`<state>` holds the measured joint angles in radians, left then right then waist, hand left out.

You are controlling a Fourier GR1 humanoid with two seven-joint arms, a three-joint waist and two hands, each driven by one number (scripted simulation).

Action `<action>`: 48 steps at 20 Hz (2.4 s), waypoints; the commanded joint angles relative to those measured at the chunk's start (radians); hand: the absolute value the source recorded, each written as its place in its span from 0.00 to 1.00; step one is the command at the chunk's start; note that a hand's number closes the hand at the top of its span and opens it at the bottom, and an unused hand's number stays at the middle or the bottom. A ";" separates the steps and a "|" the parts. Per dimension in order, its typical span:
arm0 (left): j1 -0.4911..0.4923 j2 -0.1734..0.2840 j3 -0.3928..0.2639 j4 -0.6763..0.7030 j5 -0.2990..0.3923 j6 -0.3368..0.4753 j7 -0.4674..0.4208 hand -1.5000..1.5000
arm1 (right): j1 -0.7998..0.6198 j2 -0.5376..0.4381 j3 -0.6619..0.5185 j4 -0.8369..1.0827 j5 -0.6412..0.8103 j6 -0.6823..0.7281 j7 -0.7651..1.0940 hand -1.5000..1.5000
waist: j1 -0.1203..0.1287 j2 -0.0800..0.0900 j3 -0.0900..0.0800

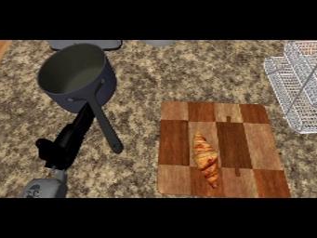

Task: Pick the cupcake from the cutting board and place it in the tiered basket

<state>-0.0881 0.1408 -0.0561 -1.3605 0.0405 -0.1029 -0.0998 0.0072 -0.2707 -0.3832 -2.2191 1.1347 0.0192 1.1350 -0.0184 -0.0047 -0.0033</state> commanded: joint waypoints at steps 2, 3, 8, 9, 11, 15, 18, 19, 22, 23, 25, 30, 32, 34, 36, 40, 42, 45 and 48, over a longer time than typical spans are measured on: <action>-0.037 -0.012 -0.008 -0.040 -0.004 0.014 0.058 0.50 | -0.276 -0.115 -0.073 0.046 -0.013 0.218 0.198 1.00 | 0.034 0.005 0.001; -0.027 0.002 -0.002 0.013 -0.021 0.000 -0.020 0.50 | -0.349 -0.152 -0.107 0.099 -0.021 0.201 0.186 1.00 | 0.036 0.007 0.001; -0.033 -0.005 -0.013 -0.023 -0.022 0.005 0.034 0.50 | -0.525 -0.207 -0.138 0.293 -0.022 0.260 0.168 1.00 | 0.040 0.007 0.001; -0.032 -0.035 -0.039 -0.033 -0.032 0.020 0.046 0.50 | -0.579 -0.236 -0.157 0.382 -0.015 0.234 0.144 1.00 | 0.047 0.009 0.002; -0.057 -0.032 -0.015 0.011 -0.017 0.010 0.032 0.50 | -0.638 -0.249 -0.186 0.486 -0.040 0.195 0.093 1.00 | 0.037 0.010 0.002; -0.012 -0.024 -0.035 -0.049 -0.024 -0.002 0.038 0.50 | -0.774 -0.340 -0.244 0.772 -0.044 0.112 -0.011 1.00 | 0.052 0.011 0.003; -0.009 -0.047 -0.049 -0.015 -0.043 0.011 0.010 0.50 | -0.830 -0.358 -0.245 0.962 -0.040 0.047 -0.075 1.00 | 0.051 0.014 0.004; -0.043 -0.030 -0.024 0.027 -0.023 -0.019 -0.014 0.50 | -0.893 -0.347 -0.202 1.014 -0.009 0.037 -0.047 1.00 | 0.055 0.017 0.003; -0.056 -0.066 -0.040 0.052 -0.058 0.026 -0.017 0.50 | -0.912 -0.344 -0.212 1.172 -0.011 -0.064 -0.123 1.00 | 0.046 0.015 0.004; -0.060 -0.048 -0.032 0.047 -0.054 0.013 -0.017 0.50 | -0.933 -0.380 -0.242 1.253 -0.023 -0.111 -0.175 1.00 | 0.050 0.017 0.004; -0.055 -0.053 -0.032 0.033 -0.053 0.014 -0.006 0.50 | -0.983 -0.418 -0.244 1.332 -0.048 -0.104 -0.198 1.00 | 0.043 0.013 0.004; -0.027 -0.035 -0.018 -0.037 -0.020 -0.011 0.036 0.50 | -1.051 -0.392 -0.232 1.553 -0.016 -0.304 -0.251 1.00 | 0.065 0.018 0.005; -0.107 -0.070 -0.033 0.017 -0.054 0.029 0.065 0.50 | -1.063 -0.418 -0.267 1.613 -0.066 -0.323 -0.313 1.00 | 0.050 0.017 0.005; -0.065 -0.078 -0.042 0.020 -0.055 0.022 0.025 0.50 | -1.044 -0.392 -0.299 1.657 -0.101 -0.418 -0.378 1.00 | 0.057 0.021 0.005; -0.031 -0.011 -0.006 0.037 -0.022 -0.055 -0.045 0.50 | -1.119 -0.441 -0.304 1.716 -0.109 -0.390 -0.360 1.00 | 0.061 0.020 0.004; -0.042 -0.048 -0.032 0.009 -0.055 0.000 0.016 0.50 | -1.147 -0.413 -0.394 1.738 -0.196 -0.468 -0.307 1.00 | 0.061 0.019 0.005; -0.097 -0.044 0.004 0.019 -0.032 0.009 0.053 0.50 | -1.140 -0.373 -0.435 1.737 -0.240 -0.505 -0.263 1.00 | 0.046 0.015 0.005; -0.045 -0.005 0.008 0.020 -0.025 -0.044 -0.005 0.50 | -1.159 -0.417 -0.482 1.763 -0.312 -0.506 -0.327 0.00 | 0.053 0.017 0.005; -0.057 -0.028 -0.001 0.038 -0.025 -0.037 0.008 0.50 | -1.168 -0.389 -0.490 1.777 -0.337 -0.613 -0.386 0.00 | 0.056 0.019 0.005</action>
<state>-0.1431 0.0996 -0.0685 -1.3345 0.0004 -0.1163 -0.0958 -1.1482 -0.6712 -0.8444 -0.4677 0.8460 -0.5069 0.7983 0.0350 0.0129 0.0017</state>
